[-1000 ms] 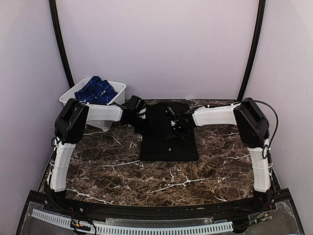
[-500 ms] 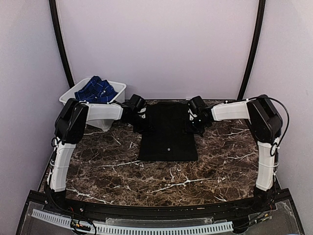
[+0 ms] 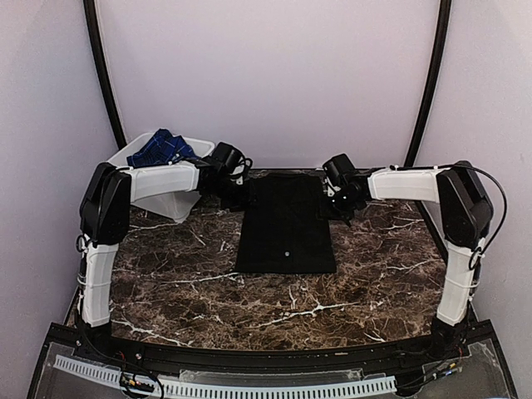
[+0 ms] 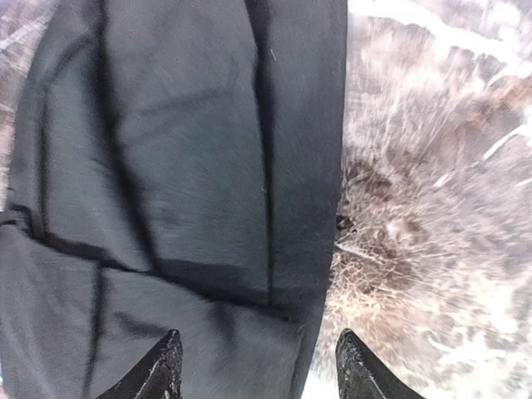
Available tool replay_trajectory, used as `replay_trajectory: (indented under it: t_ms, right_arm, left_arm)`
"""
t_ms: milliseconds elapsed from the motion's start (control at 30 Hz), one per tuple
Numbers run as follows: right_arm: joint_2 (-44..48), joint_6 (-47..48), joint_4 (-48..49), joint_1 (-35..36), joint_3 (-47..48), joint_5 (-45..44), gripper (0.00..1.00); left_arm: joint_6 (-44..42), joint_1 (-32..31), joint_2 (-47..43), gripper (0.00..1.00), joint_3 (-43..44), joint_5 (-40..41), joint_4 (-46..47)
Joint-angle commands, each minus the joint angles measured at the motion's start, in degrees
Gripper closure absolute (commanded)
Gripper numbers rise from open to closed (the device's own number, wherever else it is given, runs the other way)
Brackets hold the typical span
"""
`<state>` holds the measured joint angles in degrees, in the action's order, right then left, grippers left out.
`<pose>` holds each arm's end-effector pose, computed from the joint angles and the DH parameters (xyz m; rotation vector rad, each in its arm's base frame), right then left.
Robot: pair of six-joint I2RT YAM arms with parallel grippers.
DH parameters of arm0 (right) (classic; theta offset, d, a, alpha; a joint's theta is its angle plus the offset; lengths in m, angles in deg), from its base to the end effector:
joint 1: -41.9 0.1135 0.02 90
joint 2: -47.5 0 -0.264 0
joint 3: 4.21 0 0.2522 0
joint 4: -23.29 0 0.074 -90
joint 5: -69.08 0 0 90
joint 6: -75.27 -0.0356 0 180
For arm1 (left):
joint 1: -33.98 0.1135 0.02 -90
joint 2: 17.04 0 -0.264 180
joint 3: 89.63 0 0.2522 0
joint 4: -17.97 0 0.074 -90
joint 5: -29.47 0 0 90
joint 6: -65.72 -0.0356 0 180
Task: Fold and stack the long sleeve shirts
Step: Adjust the 2/3-rectangle-folded shirt at the center of the board.
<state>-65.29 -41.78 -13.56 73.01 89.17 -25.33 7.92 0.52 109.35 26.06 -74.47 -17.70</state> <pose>0.3618 0.2152 0.1820 -0.0612 2.5747 0.2929 0.4119 -0.2825 0.2006 0.1504 2.5090 -0.8027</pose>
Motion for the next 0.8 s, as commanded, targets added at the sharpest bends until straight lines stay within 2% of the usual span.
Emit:
replay_trajectory:
  t_ms: [0,233,367,600,767]
  right_arm:
    - [4.1,0.4,-1.5,3.5,1.2,-2.3,0.40]
    - [1.4,-1.1,-1.3,10.2,1.7,-1.1,0.40]
    - [-1.7,-1.1,-3.6,13.6,3.7,-5.0,0.40]
    - [-6.0,-0.9,-5.3,15.0,4.4,-8.8,0.40]
    - [-7.0,-0.7,-6.0,15.1,5.1,-8.4,0.33]
  left_arm:
    - [-0.6,-1.1,-7.8,0.62,-3.0,0.5,-1.5]
    - [3.5,-1.4,-16.5,0.62,-17.4,-0.8,3.4]
    - [4.5,-1.4,-20.5,0.62,-24.2,-1.5,4.0]
    - [5.7,-1.4,-25.9,0.62,-34.6,-4.5,4.9]
    - [5.5,-1.7,-27.6,0.63,-40.1,-6.9,5.3]
